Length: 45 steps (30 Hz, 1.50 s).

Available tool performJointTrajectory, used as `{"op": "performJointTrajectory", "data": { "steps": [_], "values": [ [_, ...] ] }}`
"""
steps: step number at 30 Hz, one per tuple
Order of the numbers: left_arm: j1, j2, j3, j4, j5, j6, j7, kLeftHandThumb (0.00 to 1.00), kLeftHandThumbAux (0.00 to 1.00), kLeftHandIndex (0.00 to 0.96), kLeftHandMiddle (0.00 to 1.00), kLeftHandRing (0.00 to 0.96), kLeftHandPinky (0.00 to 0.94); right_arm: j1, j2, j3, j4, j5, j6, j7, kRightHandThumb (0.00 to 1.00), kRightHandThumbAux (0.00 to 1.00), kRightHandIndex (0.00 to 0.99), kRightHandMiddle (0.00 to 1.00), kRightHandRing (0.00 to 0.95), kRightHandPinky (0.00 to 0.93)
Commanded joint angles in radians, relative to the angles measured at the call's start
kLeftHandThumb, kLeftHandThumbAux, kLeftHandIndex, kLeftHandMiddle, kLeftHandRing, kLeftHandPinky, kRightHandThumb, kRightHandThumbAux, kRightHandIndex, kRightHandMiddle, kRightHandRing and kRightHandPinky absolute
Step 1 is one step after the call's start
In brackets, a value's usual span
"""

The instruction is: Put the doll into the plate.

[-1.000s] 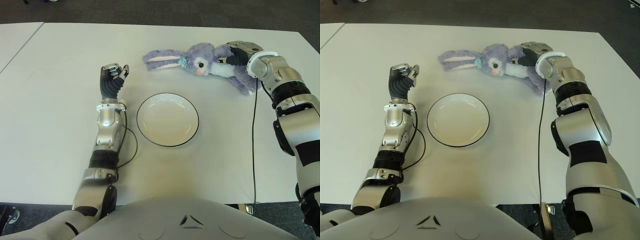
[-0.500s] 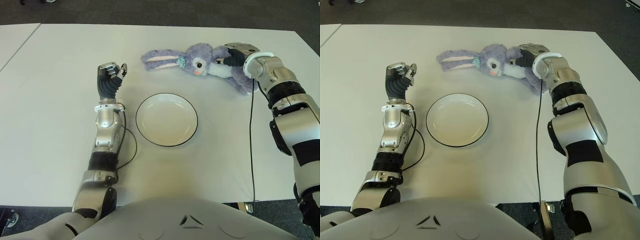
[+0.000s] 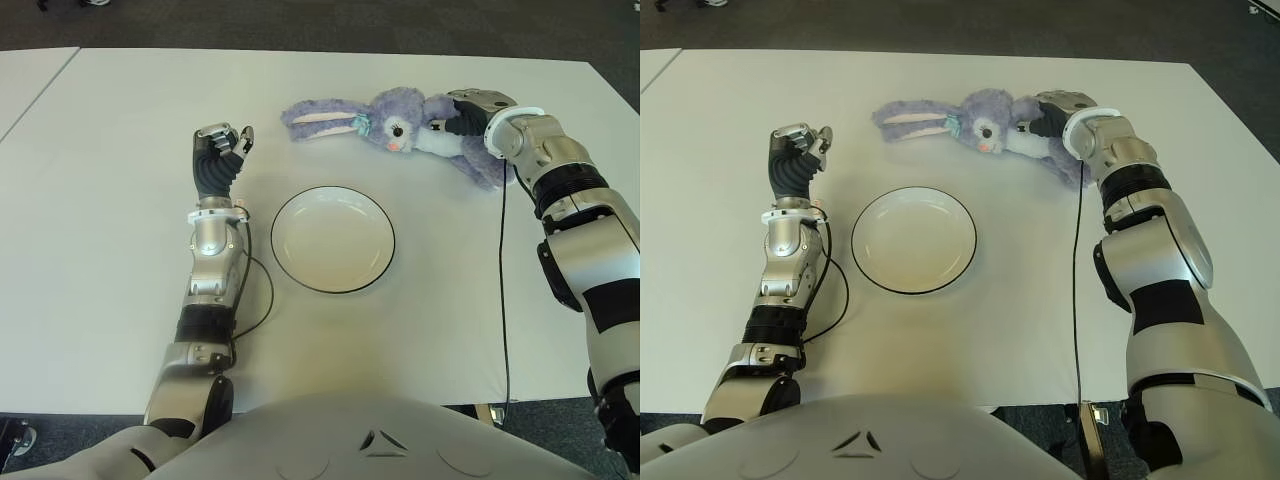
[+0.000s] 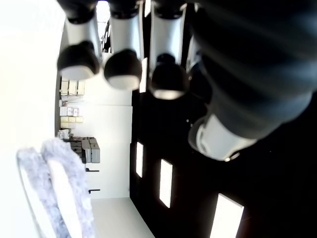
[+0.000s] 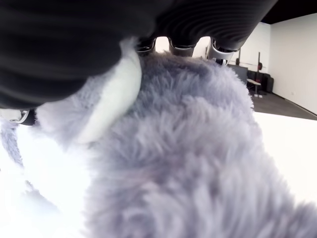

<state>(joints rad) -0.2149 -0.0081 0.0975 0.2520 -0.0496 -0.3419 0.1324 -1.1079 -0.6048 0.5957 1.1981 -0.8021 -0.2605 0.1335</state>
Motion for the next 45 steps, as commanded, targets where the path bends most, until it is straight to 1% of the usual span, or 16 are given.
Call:
{"op": "performJointTrajectory", "data": {
  "steps": [1,14,20,24,30,31,33,34,35,36,37,38,39,40,41,45],
  "values": [
    [0.144,-0.04,-0.001,0.048,0.012,0.029,0.023,0.421,0.79,0.8,0.864,0.868,0.851,0.102,0.036,0.043,0.044,-0.023,0.005,0.051,0.476,0.126,0.0,0.0,0.0,0.0],
    [0.146,-0.038,-0.007,0.033,0.014,0.035,0.02,0.405,0.798,0.795,0.86,0.865,0.852,0.114,0.025,0.049,0.034,-0.014,-0.027,0.038,0.453,0.148,0.0,0.0,0.0,0.001],
    [0.149,-0.039,-0.01,0.029,0.016,0.031,0.018,0.4,0.794,0.792,0.862,0.866,0.856,0.119,0.018,0.045,0.034,-0.003,-0.053,0.064,0.435,0.158,0.0,0.0,0.0,0.084],
    [0.151,-0.042,-0.011,0.023,0.018,0.037,0.019,0.402,0.794,0.792,0.862,0.868,0.853,0.123,0.015,0.042,0.035,0.005,-0.064,0.077,0.436,0.18,0.0,0.0,0.0,0.167],
    [0.153,-0.045,-0.014,0.016,0.019,0.046,0.021,0.404,0.793,0.792,0.86,0.865,0.847,0.134,0.009,0.046,0.031,0.006,-0.073,0.063,0.476,0.25,0.0,0.0,0.028,0.249],
    [0.154,-0.045,-0.014,0.016,0.019,0.047,0.021,0.404,0.793,0.792,0.86,0.864,0.849,0.136,0.007,0.049,0.029,0.002,-0.075,0.055,0.522,0.311,0.0,0.001,0.12,0.326],
    [0.155,-0.047,-0.014,0.014,0.02,0.046,0.023,0.404,0.792,0.792,0.86,0.864,0.852,0.145,0.002,0.064,0.019,-0.017,-0.073,0.015,0.583,0.361,0.011,0.033,0.216,0.397],
    [0.156,-0.048,-0.015,0.011,0.021,0.046,0.023,0.407,0.791,0.79,0.86,0.864,0.853,0.149,0.0,0.069,0.013,-0.024,-0.068,-0.002,0.677,0.403,0.103,0.103,0.325,0.478],
    [0.157,-0.049,-0.015,0.01,0.021,0.047,0.024,0.411,0.789,0.789,0.859,0.863,0.853,0.152,-0.001,0.072,0.009,-0.029,-0.065,-0.013,0.738,0.43,0.163,0.149,0.395,0.529],
    [0.158,-0.049,-0.015,0.009,0.021,0.047,0.025,0.412,0.789,0.789,0.859,0.863,0.854,0.158,-0.001,0.073,-0.008,-0.031,-0.051,-0.026,0.759,0.439,0.184,0.165,0.42,0.548],
    [0.158,-0.05,-0.015,0.008,0.021,0.047,0.025,0.416,0.787,0.788,0.859,0.863,0.855,0.163,-0.001,0.073,-0.02,-0.031,-0.042,-0.033,0.812,0.459,0.247,0.212,0.46,0.569],
    [0.157,-0.05,-0.014,0.007,0.022,0.049,0.025,0.419,0.786,0.787,0.859,0.863,0.856,0.167,0.003,0.069,-0.025,-0.031,-0.021,-0.053,0.847,0.472,0.288,0.243,0.486,0.583],
    [0.158,-0.05,-0.015,0.005,0.022,0.05,0.026,0.421,0.785,0.787,0.859,0.864,0.855,0.17,0.005,0.067,-0.028,-0.03,-0.007,-0.067,0.884,0.541,0.344,0.279,0.48,0.582],
    [0.159,-0.05,-0.015,0.003,0.023,0.052,0.026,0.422,0.784,0.787,0.859,0.864,0.854,0.172,0.007,0.064,-0.027,-0.027,0.007,-0.084,0.898,0.565,0.364,0.292,0.478,0.581],
    [0.159,-0.049,-0.015,0.001,0.023,0.055,0.026,0.423,0.784,0.787,0.859,0.865,0.852,0.181,0.012,0.051,-0.026,-0.015,0.022,-0.114,0.934,0.609,0.394,0.318,0.44,0.541],
    [0.16,-0.048,-0.014,-0.001,0.021,0.059,0.026,0.416,0.789,0.793,0.86,0.866,0.852,0.201,0.026,0.011,-0.017,0.024,0.044,-0.187,0.982,0.655,0.423,0.395,0.429,0.495]
  ]
}}
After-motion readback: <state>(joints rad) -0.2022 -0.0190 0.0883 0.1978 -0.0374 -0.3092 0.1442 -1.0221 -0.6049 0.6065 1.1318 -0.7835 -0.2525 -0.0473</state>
